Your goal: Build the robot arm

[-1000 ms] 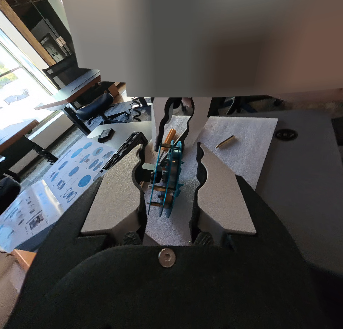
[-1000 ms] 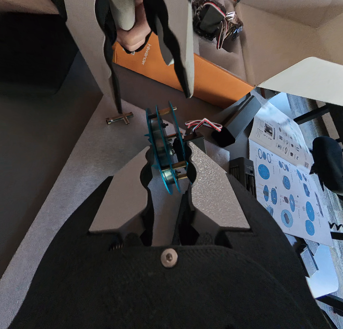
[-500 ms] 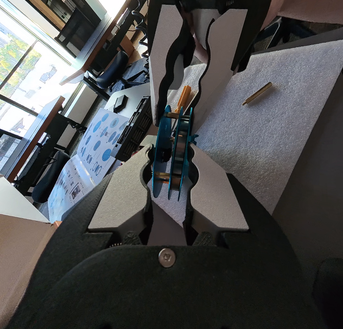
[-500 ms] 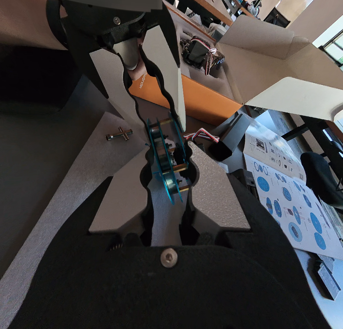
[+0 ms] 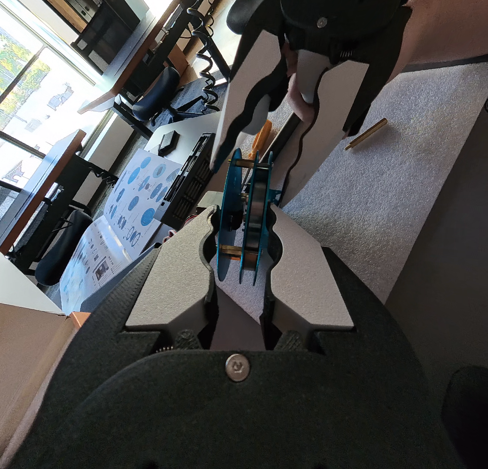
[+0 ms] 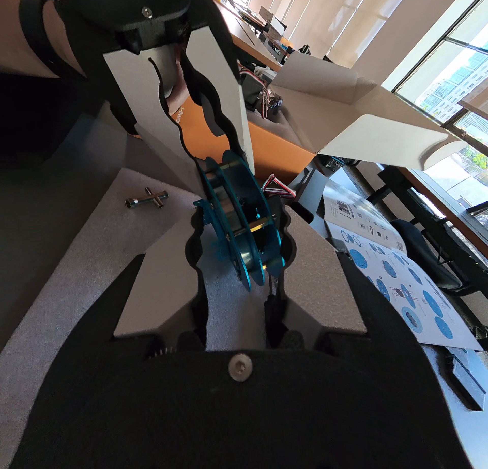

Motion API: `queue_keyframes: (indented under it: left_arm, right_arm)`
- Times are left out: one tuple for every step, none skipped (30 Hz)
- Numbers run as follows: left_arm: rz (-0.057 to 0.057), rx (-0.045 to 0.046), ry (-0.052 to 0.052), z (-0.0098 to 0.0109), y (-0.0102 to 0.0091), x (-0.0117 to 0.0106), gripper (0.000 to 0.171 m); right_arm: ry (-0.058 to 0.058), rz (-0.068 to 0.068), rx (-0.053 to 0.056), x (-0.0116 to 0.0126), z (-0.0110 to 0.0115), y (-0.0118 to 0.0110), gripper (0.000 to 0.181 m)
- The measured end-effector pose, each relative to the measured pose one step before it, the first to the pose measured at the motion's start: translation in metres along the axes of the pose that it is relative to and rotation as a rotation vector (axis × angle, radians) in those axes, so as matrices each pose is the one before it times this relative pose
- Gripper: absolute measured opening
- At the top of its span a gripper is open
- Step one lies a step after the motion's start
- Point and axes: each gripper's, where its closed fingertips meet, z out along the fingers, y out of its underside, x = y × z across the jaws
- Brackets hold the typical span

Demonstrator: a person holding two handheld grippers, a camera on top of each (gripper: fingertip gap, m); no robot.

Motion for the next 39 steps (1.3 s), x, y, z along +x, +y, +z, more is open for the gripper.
queue_keyframes:
  left_arm:
    - [0.0041,-0.00035,0.0011,0.00021,-0.00017,0.00056,0.033]
    - [0.0044,-0.00064,0.0022,-0.00004,0.00002,0.00066,0.033]
    - [0.0032,-0.00115,0.0040,-0.00003,0.00001,0.00088,0.033]
    - [0.0027,-0.00148,0.0048,-0.00001,0.00012,0.00109,0.034]
    - [0.0033,-0.00136,0.0027,0.00006,-0.00003,0.00089,0.034]
    - [0.0039,-0.00174,-0.0012,0.00012,0.00001,0.00024,0.034]
    - [0.0036,-0.00207,-0.0014,-0.00009,0.00012,0.00010,0.033]
    - [0.0011,-0.00134,0.0016,-0.00018,0.00020,0.00019,0.034]
    - [-0.0005,-0.00119,0.0027,-0.00011,0.00023,0.00035,0.033]
    - [0.0007,-0.00115,0.0014,-0.00014,0.00011,0.00027,0.034]
    - [0.0024,-0.00137,-0.0002,-0.00001,0.00015,0.00016,0.034]
    - [0.0033,-0.00188,-0.0011,-0.00010,0.00016,0.00008,0.034]
    - [0.0026,-0.00173,-0.0014,-0.00009,0.00014,0.00010,0.034]
    - [0.0006,-0.00075,-0.0008,-0.00002,0.00004,-0.00008,0.034]
    - [-0.0003,-0.00019,0.0001,0.00007,0.00001,-0.00001,0.034]
    - [0.0000,-0.00025,0.0007,-0.00002,0.00003,0.00010,0.034]
    - [0.0002,-0.00012,0.0012,-0.00009,0.00003,0.00020,0.033]
    - [0.0001,-0.00010,0.0021,-0.00012,0.00009,0.00027,0.033]
    - [0.0005,0.00002,0.0033,-0.00004,0.00008,0.00053,0.033]
    - [0.0014,-0.00067,0.0025,0.00013,0.00003,0.00057,0.033]
    - [0.0028,-0.00093,0.0008,0.00008,-0.00006,0.00041,0.033]
    - [0.0038,-0.00075,0.0015,0.00011,-0.00014,0.00067,0.033]
    - [0.0040,-0.00097,0.0027,0.00011,0.00003,0.00082,0.033]
    - [0.0030,-0.00060,0.0021,0.00009,-0.00009,0.00075,0.033]
    - [0.0017,-0.00078,0.0008,0.00002,-0.00009,0.00036,0.033]
    - [0.0009,-0.00066,0.0003,-0.00003,0.00004,0.00022,0.034]
    - [0.0000,-0.00022,0.0005,-0.00004,0.00010,0.00000,0.034]
    - [-0.0011,-0.00008,0.0006,-0.00006,0.00015,0.00004,0.034]
    - [-0.0013,-0.00001,0.0004,-0.00005,0.00013,-0.00015,0.033]
    - [-0.0010,0.00006,-0.0001,-0.00010,0.00006,-0.00013,0.033]
    - [-0.0008,-0.00012,0.0001,0.00000,0.00000,-0.00011,0.033]
    - [0.0003,-0.00020,0.0003,0.00003,0.00010,0.00008,0.033]
    - [0.0015,-0.00031,0.0000,0.00000,-0.00001,0.00013,0.033]
    - [0.0015,-0.00048,-0.0008,0.00001,-0.00006,0.00009,0.034]
    - [0.0017,-0.00069,-0.0013,0.00016,-0.00004,0.00008,0.034]
    - [0.0014,-0.00084,-0.0009,0.00004,0.00005,-0.00003,0.033]
    - [0.0007,-0.00071,0.0000,-0.00006,0.00011,0.00013,0.033]
    - [0.0011,-0.00073,0.0001,0.00002,0.00010,0.00005,0.033]
    - [0.0018,-0.00061,-0.0005,0.00005,0.00003,0.00016,0.033]
  right_arm:
    - [0.0040,-0.0101,-0.0028,-0.00022,0.00047,0.00209,0.055]
    - [0.0043,-0.0111,-0.0031,0.00002,0.00032,0.00222,0.054]
    - [0.0047,-0.0097,0.0017,0.00029,0.00001,0.00118,0.051]
    - [0.0069,-0.0092,0.0057,0.00105,-0.00051,0.00016,0.046]
    - [0.0022,-0.0122,0.0064,0.00043,-0.00056,-0.00027,0.044]
    - [0.0039,-0.0106,0.0027,0.00008,0.00013,0.00031,0.044]
    - [0.0052,-0.0128,0.0058,-0.00010,0.00002,-0.00039,0.044]
    - [0.0040,-0.0134,0.0038,-0.00029,-0.00002,-0.00019,0.044]
    - [0.0035,-0.0110,0.0040,-0.00039,-0.00004,-0.00027,0.044]
    - [0.0035,-0.0090,0.0032,-0.00016,-0.00008,-0.00017,0.044]
    - [0.0031,-0.0090,0.0035,-0.00011,0.00001,-0.00017,0.044]
    - [0.0022,-0.0064,0.0054,-0.00004,0.00007,-0.00015,0.044]
    - [-0.0004,0.0008,0.0065,0.00005,0.00003,-0.00007,0.044]
    - [-0.0021,0.0048,0.0045,0.00007,0.00008,0.00005,0.044]
    - [-0.0014,0.0017,0.0019,0.00013,-0.00007,0.00010,0.044]
    - [-0.0008,0.0010,0.0032,0.00006,-0.00003,0.00016,0.045]
    - [-0.0009,0.0056,0.0045,0.00005,0.00011,0.00057,0.045]
    - [0.0001,0.0103,-0.0017,0.00069,0.00010,0.00181,0.046]
    - [0.0001,0.0128,0.0024,0.00119,-0.00038,0.00096,0.049]
    - [0.0028,0.0139,0.0012,0.00183,-0.00045,0.00084,0.053]
    - [-0.0019,0.0165,0.0043,0.00090,-0.00020,0.00052,0.055]
    - [-0.0049,0.0159,0.0028,0.00032,-0.00016,0.00088,0.057]
    - [-0.0041,0.0118,0.0022,0.00020,-0.00030,0.00062,0.059]
    - [-0.0015,0.0055,0.0009,0.00034,-0.00045,0.00051,0.059]
    - [-0.0016,0.0016,0.0013,-0.00006,-0.00038,0.00018,0.060]
    - [-0.0018,-0.0019,0.0012,-0.00030,-0.00027,0.00001,0.060]
    - [-0.0017,-0.0027,0.0011,-0.00039,-0.00015,-0.00009,0.060]
    - [-0.0053,0.0000,0.0002,-0.00105,0.00009,0.00013,0.060]
    - [-0.0034,0.0012,-0.0009,-0.00067,0.00027,0.00024,0.060]
    - [-0.0017,0.0000,0.0002,-0.00034,0.00015,0.00000,0.059]
    - [-0.0035,0.0008,0.0005,-0.00068,0.00007,-0.00003,0.058]
    - [-0.0073,0.0034,0.0004,-0.00116,0.00011,0.00022,0.054]
    - [-0.0084,0.0059,0.0004,-0.00110,0.00000,0.00010,0.049]
    - [-0.0091,0.0059,-0.0003,-0.00114,0.00003,0.00035,0.046]
    - [-0.0062,0.0055,-0.0005,-0.00071,0.00012,0.00023,0.045]
    - [-0.0037,0.0021,-0.0001,-0.00060,0.00008,0.00014,0.043]
    - [-0.0008,-0.0007,0.0001,-0.00023,-0.00005,0.00002,0.043]
    - [-0.0005,-0.0009,0.0004,-0.00005,0.00005,0.00002,0.043]
    - [-0.0007,-0.0002,0.0001,-0.00007,-0.00009,0.00012,0.043]
